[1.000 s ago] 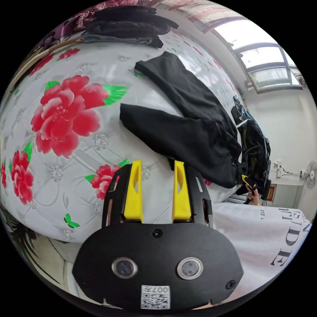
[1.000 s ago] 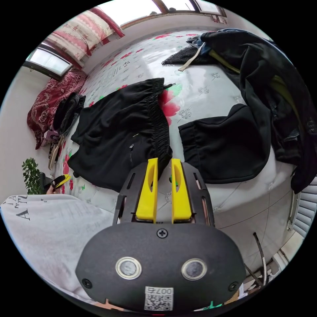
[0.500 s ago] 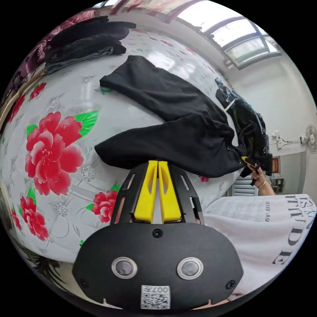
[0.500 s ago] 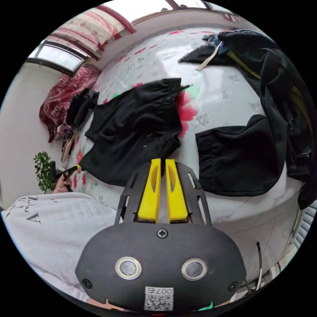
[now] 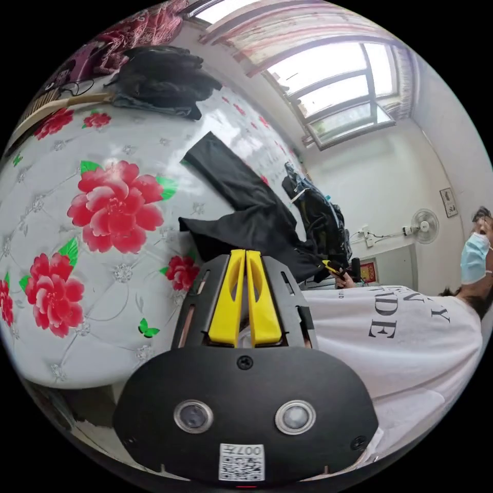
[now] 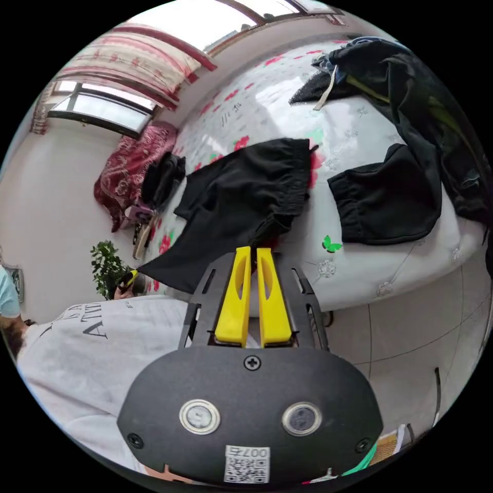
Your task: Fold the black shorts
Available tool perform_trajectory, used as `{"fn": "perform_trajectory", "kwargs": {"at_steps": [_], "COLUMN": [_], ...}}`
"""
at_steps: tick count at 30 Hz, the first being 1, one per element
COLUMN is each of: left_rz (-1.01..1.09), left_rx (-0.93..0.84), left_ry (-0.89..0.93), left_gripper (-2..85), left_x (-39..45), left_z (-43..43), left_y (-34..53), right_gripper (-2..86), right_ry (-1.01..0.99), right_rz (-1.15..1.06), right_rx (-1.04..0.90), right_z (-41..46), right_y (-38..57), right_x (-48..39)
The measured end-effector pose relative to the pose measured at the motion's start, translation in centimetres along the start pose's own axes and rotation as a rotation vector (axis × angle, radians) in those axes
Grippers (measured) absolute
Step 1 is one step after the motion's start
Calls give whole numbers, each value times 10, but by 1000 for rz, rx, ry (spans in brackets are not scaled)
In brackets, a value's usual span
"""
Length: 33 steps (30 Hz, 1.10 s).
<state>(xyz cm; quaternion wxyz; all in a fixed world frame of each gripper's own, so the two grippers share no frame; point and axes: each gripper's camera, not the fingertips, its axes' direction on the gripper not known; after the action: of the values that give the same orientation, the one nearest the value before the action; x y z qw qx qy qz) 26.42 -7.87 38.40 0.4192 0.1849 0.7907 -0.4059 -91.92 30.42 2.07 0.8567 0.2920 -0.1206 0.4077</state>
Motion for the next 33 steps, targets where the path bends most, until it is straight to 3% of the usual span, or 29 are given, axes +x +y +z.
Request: {"fn": "perform_trajectory", "kwargs": {"at_steps": [8, 15, 19, 25, 29, 33], "left_rz": [160, 120, 125, 100, 77, 78], "left_rx": [253, 163, 132, 111, 36, 7], "left_ry": [146, 67, 40, -13, -223, -335], "left_gripper": [-9, -9, -9, -1, 90, 120], "left_x": [19, 16, 28, 47, 63, 75], "left_z": [-63, -46, -28, 31, 121, 177], "left_y": [3, -24, -64, -204, -308, -340], "right_gripper": [-2, -2, -1, 4, 18, 30], "right_ry": [-46, -92, -115, -154, 84, 264], "right_rz": [18, 178, 168, 143, 153, 146], "right_rx": [132, 44, -3, 24, 63, 41], "right_z": [-37, -10, -8, -13, 18, 43], "right_y": [58, 96, 69, -40, -127, -150], "right_x": [-26, -22, -31, -47, -54, -58]}}
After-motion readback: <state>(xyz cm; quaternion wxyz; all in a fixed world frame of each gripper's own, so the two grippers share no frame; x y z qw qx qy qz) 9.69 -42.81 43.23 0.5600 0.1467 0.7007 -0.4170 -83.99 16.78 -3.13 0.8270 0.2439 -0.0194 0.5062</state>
